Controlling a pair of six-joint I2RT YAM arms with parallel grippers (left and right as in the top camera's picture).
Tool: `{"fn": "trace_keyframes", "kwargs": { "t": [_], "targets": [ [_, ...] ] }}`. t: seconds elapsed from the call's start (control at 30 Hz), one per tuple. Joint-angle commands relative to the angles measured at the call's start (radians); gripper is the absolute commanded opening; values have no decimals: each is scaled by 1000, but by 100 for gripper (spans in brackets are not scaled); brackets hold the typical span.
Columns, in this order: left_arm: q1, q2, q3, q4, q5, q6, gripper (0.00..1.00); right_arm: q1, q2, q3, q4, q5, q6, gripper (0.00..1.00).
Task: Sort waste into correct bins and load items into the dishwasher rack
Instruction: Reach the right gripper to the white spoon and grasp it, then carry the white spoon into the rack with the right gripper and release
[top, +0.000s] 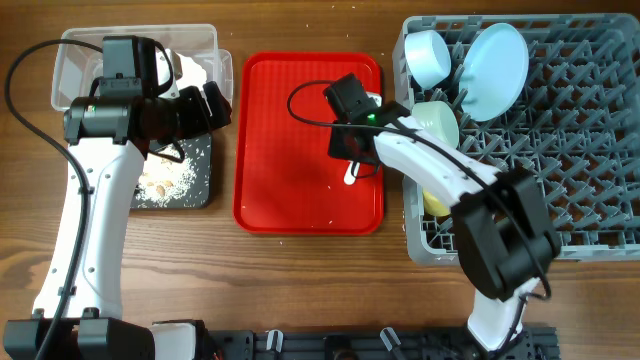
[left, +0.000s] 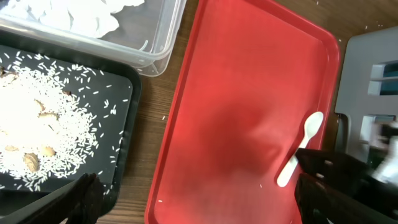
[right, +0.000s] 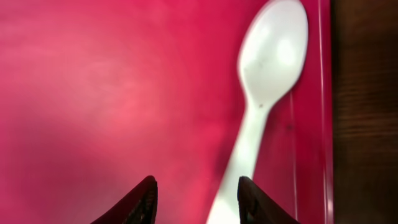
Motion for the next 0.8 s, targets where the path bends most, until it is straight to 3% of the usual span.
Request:
{"fn": "trace_keyframes", "kwargs": {
  "t": [0.0, 0.23, 0.3, 0.33, 0.37, 0.6, 0.77],
  "targets": [
    [5, -2, 9, 3, 1, -5, 100, -3, 58, 6, 5, 72, 32, 43],
    [5, -2, 9, 3, 1, -5, 100, -5, 172, 4, 37, 113, 74, 38],
    [5, -2, 9, 3, 2, -5, 100, -5, 184, 4, 54, 101, 73, 24],
    [5, -2, 9, 3, 1, -5, 100, -5, 184, 4, 58, 97, 73, 11],
    [5, -2, 9, 3, 1, -5, 100, -5, 183, 5, 61, 76, 67, 4],
    [5, -2, 9, 3, 1, -5, 100, -5, 129, 53, 39, -92, -145, 4],
    [5, -2, 9, 3, 1, -5, 100, -5, -84, 97, -86, -121, -259, 4]
  ]
}}
